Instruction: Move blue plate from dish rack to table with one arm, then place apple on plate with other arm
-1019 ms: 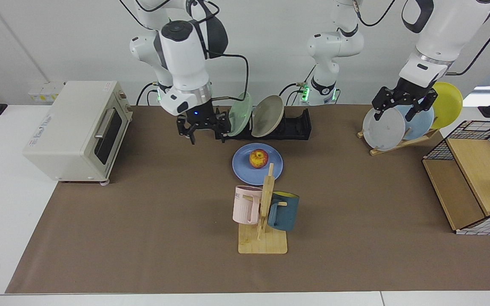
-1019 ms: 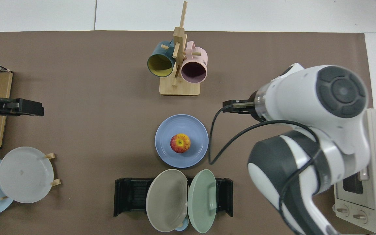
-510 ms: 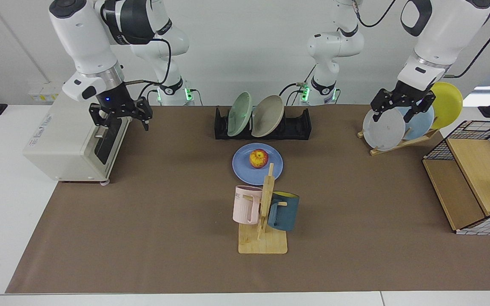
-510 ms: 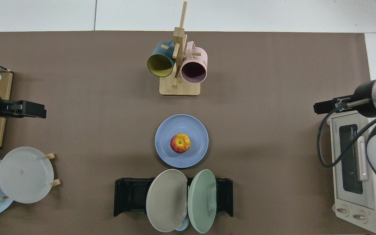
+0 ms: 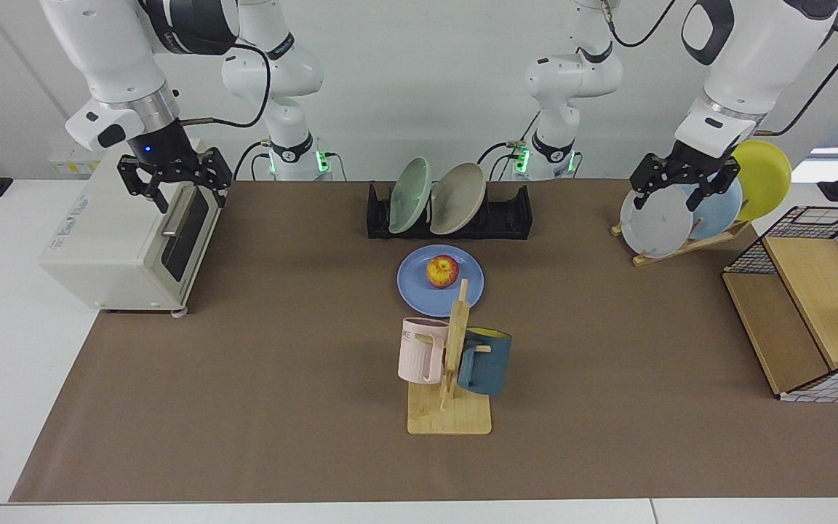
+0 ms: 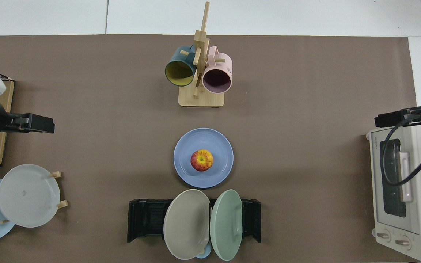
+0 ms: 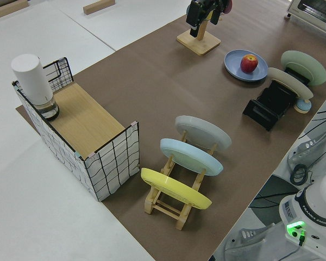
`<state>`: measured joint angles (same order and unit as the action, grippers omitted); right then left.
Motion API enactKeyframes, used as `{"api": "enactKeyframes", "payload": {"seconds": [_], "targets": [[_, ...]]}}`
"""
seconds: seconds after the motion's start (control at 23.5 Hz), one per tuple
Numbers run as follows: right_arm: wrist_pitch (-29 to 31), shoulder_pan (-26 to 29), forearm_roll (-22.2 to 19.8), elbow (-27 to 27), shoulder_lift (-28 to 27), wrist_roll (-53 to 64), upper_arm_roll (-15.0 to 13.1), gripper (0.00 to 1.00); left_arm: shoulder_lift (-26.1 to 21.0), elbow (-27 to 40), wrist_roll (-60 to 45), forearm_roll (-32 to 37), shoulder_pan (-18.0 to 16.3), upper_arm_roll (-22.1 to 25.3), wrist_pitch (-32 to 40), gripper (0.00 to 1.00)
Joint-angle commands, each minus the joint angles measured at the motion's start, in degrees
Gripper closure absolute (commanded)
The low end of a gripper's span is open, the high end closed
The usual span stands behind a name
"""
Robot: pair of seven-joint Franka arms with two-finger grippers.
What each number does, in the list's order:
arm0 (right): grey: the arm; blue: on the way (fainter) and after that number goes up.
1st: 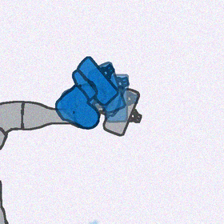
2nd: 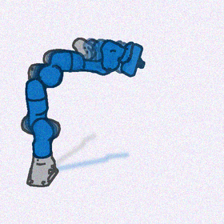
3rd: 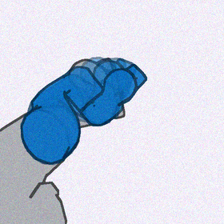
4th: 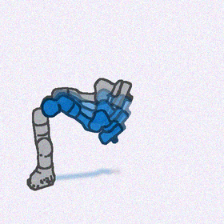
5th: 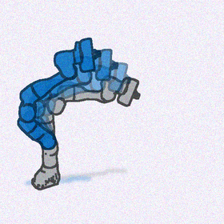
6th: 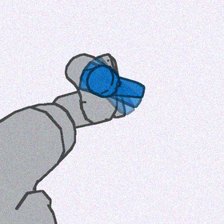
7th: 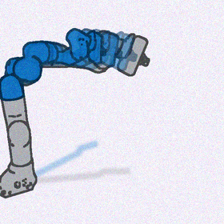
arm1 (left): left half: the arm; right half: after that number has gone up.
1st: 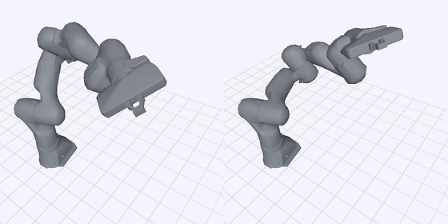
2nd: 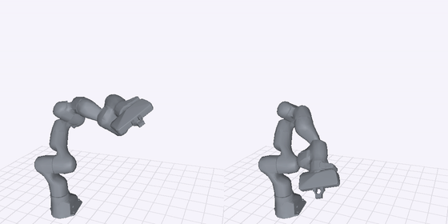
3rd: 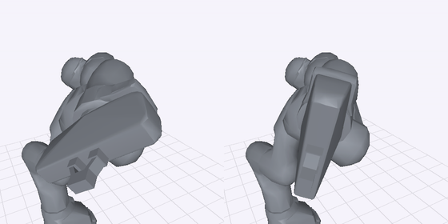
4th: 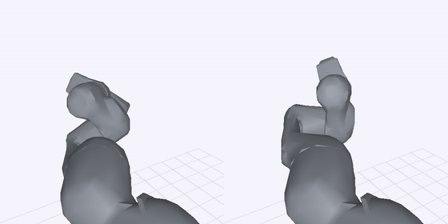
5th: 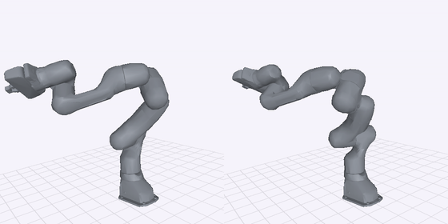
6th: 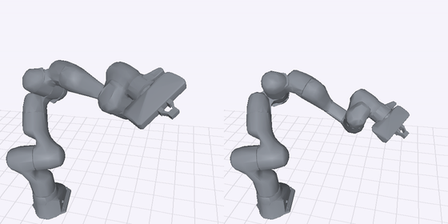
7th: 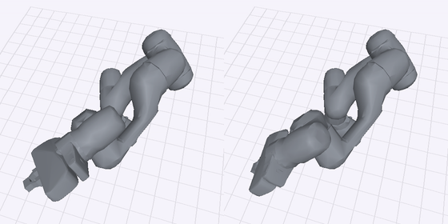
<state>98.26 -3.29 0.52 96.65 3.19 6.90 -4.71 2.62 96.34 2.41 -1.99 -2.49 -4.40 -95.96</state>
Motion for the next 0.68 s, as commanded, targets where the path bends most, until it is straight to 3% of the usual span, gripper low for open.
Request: {"api": "enactKeyframes", "payload": {"seconds": [0.0, 0.64], "targets": [[-1.6, 1.2, -1.0, -3.0, -2.0, 0.9, 1.0, 0.0, 0.7, 1.2, 0.8, -0.6, 0.2, 0.2, -1.1, 0.0], [-1.3, 2.9, -0.9, -2.7, -2.3, -1.5, 1.0, 0.0, 0.7, 1.2, 0.6, -0.6, 0.3, 0.1, -1.3, 0.0]]}}
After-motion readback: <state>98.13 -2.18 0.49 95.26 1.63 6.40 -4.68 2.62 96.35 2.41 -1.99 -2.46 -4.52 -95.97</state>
